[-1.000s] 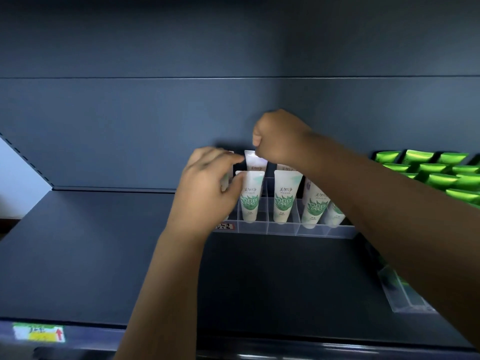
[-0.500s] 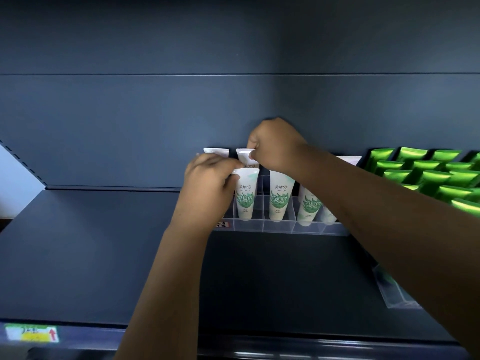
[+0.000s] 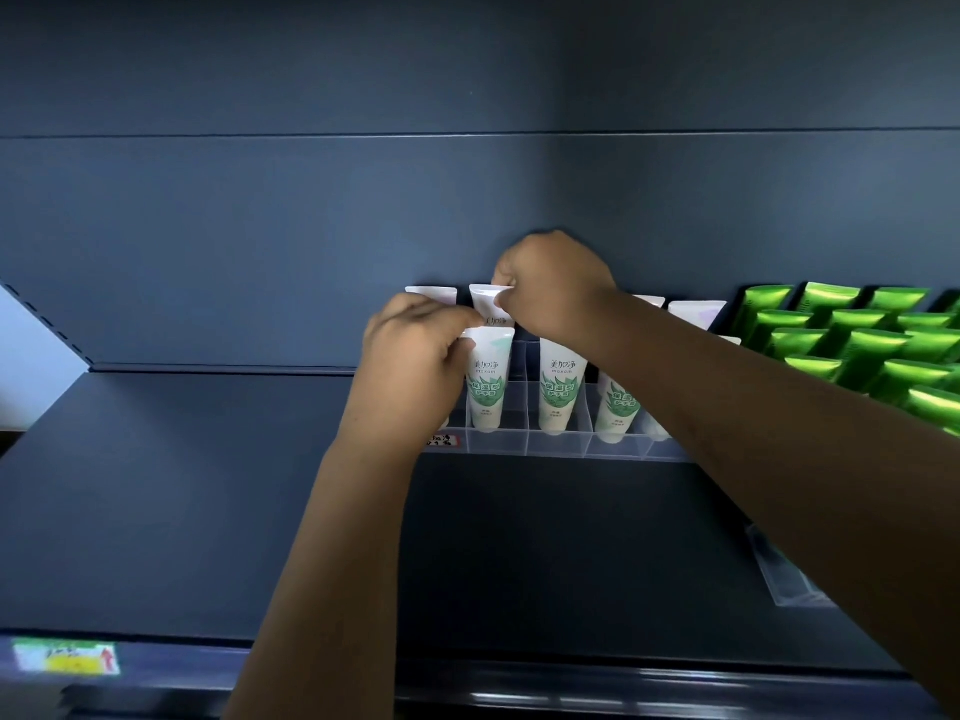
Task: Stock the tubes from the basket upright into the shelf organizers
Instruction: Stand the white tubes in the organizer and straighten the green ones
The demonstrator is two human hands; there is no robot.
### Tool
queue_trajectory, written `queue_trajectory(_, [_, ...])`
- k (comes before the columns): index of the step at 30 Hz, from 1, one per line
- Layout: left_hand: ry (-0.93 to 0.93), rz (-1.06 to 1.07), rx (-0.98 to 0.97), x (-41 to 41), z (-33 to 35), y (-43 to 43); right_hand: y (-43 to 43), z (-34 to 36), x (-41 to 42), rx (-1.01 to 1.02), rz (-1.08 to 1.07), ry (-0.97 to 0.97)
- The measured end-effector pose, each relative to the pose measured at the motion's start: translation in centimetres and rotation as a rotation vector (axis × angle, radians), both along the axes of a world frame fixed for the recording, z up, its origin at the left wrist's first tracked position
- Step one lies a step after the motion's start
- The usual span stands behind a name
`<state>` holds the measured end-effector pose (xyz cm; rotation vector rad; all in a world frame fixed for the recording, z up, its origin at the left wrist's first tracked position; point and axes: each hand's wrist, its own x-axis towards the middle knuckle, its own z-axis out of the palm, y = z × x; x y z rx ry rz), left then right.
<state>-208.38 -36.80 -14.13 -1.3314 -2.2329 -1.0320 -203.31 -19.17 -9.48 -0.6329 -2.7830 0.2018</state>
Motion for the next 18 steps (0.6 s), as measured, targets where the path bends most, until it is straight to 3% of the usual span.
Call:
queue_trajectory(6, [-0.132, 0.044, 0.018, 0.4, 0.7, -0.1, -0.1, -0.4, -0.2, 0.044, -0.022, 0.010])
queue_trajectory(18, [-0.071, 0.087, 0.047, 0.8, 1.1, -0.2, 0.5, 0.7, 1.2, -0.030, 0.056, 0.053])
